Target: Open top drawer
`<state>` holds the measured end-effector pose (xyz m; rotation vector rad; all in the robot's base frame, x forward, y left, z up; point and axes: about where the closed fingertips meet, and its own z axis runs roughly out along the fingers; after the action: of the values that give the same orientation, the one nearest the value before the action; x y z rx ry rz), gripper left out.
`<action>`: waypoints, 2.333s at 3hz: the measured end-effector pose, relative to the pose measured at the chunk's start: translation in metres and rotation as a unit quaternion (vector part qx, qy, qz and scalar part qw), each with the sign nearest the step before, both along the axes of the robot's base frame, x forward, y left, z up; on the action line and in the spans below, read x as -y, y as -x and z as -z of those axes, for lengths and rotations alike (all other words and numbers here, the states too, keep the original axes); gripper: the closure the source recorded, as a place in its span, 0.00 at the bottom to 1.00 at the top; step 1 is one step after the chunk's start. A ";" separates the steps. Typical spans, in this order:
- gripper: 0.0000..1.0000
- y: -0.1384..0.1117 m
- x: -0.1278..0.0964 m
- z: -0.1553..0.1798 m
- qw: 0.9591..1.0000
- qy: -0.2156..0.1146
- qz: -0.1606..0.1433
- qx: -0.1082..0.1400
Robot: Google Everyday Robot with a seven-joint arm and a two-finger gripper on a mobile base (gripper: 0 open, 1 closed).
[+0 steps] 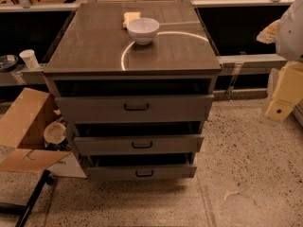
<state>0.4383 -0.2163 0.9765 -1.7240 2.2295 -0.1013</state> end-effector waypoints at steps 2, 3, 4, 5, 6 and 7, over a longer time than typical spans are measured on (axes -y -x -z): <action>0.00 -0.011 -0.015 0.044 0.999 -0.009 -0.033 -0.008; 0.00 -0.035 -0.046 0.149 0.994 -0.041 -0.088 -0.052; 0.00 -0.052 -0.062 0.214 0.988 -0.070 -0.109 -0.079; 0.00 -0.058 -0.065 0.214 0.989 -0.064 -0.114 -0.076; 0.00 -0.093 -0.080 0.214 0.987 -0.031 -0.146 -0.055; 0.00 -0.140 -0.089 0.231 0.982 -0.023 -0.182 -0.044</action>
Offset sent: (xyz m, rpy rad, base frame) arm 0.0335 0.0418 -0.1391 0.0624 0.0789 0.2035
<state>0.5786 -0.1273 0.7455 -2.1119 1.9163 0.1129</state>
